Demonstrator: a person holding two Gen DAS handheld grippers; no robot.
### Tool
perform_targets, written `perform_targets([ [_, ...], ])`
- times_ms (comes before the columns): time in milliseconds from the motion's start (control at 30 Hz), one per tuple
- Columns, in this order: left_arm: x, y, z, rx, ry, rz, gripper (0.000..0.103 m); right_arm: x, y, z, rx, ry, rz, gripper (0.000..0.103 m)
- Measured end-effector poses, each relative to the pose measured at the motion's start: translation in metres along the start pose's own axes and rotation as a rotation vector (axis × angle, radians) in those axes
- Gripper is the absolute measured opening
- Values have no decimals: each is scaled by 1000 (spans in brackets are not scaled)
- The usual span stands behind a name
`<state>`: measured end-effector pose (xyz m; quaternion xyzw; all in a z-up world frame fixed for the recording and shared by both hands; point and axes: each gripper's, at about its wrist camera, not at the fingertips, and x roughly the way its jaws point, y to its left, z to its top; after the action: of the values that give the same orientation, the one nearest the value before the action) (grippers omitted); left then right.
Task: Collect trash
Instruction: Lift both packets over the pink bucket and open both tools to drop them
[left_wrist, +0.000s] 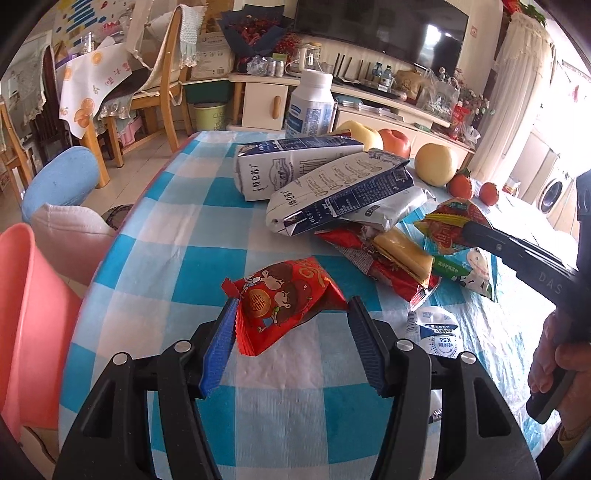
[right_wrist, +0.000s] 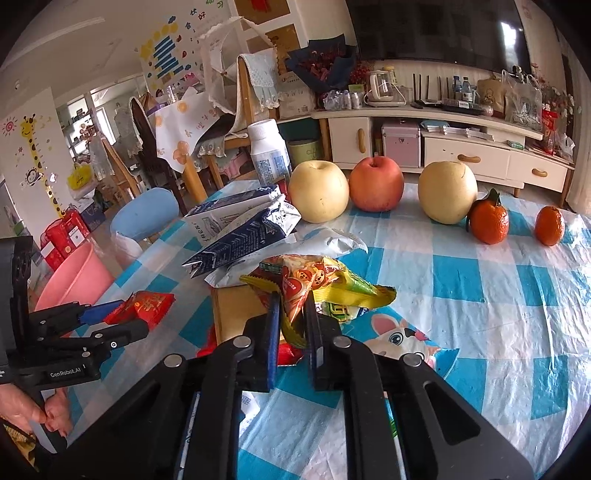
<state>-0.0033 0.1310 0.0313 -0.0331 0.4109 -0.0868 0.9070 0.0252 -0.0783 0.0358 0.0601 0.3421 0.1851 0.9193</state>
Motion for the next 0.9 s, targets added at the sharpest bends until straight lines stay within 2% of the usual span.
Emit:
perform_targets([
  [500,-35,21,14,-56,-87,15,61,-36,47,-2,-62,-53,-10,13],
  [767,-57,54,23,-132,-128,77,61,-40,103,6,-161,-68,26,13],
  [900,-73,86,25,-200,-160,145,61,-38,136,10,-189,-74,80,13],
])
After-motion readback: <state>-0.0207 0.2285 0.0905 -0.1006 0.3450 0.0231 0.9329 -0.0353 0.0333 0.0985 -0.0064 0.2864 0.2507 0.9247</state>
